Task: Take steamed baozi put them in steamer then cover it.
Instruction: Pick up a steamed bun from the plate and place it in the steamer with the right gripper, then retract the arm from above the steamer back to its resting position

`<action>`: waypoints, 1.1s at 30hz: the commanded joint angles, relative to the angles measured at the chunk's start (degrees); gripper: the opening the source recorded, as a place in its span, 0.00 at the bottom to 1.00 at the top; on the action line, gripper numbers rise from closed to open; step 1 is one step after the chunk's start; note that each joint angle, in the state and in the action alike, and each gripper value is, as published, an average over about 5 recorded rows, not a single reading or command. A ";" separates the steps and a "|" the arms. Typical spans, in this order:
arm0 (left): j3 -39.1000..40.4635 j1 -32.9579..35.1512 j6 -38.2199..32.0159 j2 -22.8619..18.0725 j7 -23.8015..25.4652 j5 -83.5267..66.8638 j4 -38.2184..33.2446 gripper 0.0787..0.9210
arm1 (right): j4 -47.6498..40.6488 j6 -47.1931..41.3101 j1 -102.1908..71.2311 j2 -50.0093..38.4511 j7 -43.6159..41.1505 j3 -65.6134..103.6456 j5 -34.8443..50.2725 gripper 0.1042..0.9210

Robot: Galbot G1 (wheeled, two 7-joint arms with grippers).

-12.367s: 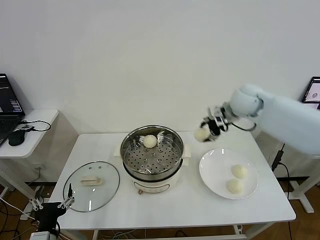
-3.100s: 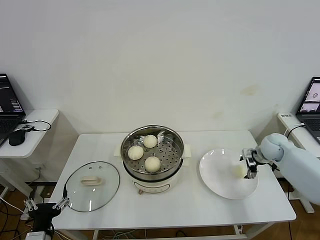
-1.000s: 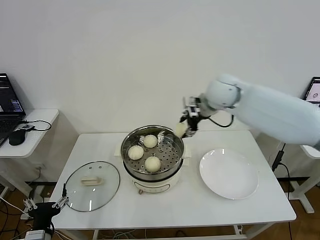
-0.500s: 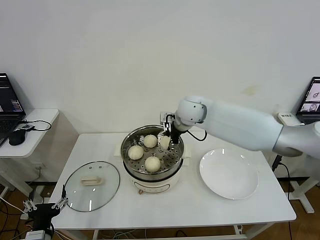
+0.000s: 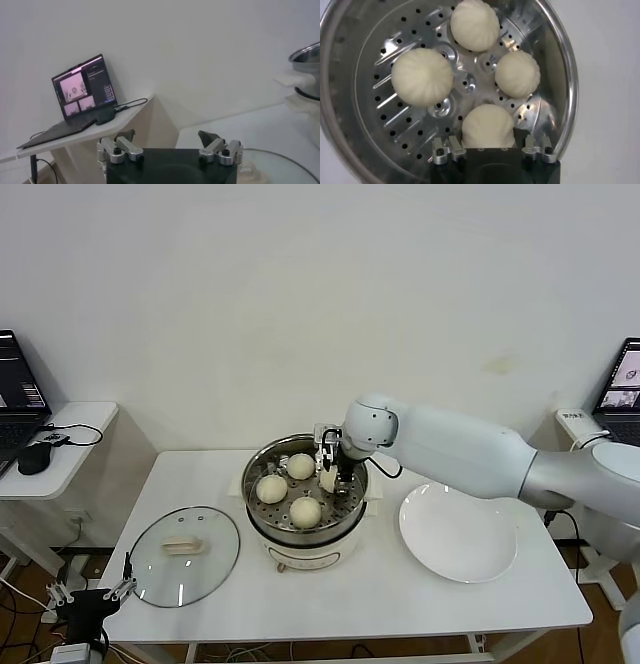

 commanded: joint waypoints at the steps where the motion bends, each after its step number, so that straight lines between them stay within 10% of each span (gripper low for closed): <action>1: 0.07 -0.37 0.12 0.16 0.08 -0.03 -0.04 0.88 | 4.08 -0.64 2.35 -2.59 1.88 1.39 1.77 0.80; 11: 0.19 -0.45 -0.03 0.35 0.04 -0.41 -0.08 0.88 | 23.53 3.34 -9.96 -19.14 33.75 15.36 17.38 0.88; 20: 1.95 -0.69 -0.68 -0.06 -0.11 0.36 0.69 0.88 | 31.79 26.06 -49.30 -29.56 45.39 46.24 8.01 0.88; 33: 5.00 -1.36 -4.51 0.55 -0.02 8.43 6.88 0.88 | 31.92 52.87 -97.36 2.30 34.69 97.97 -11.73 0.88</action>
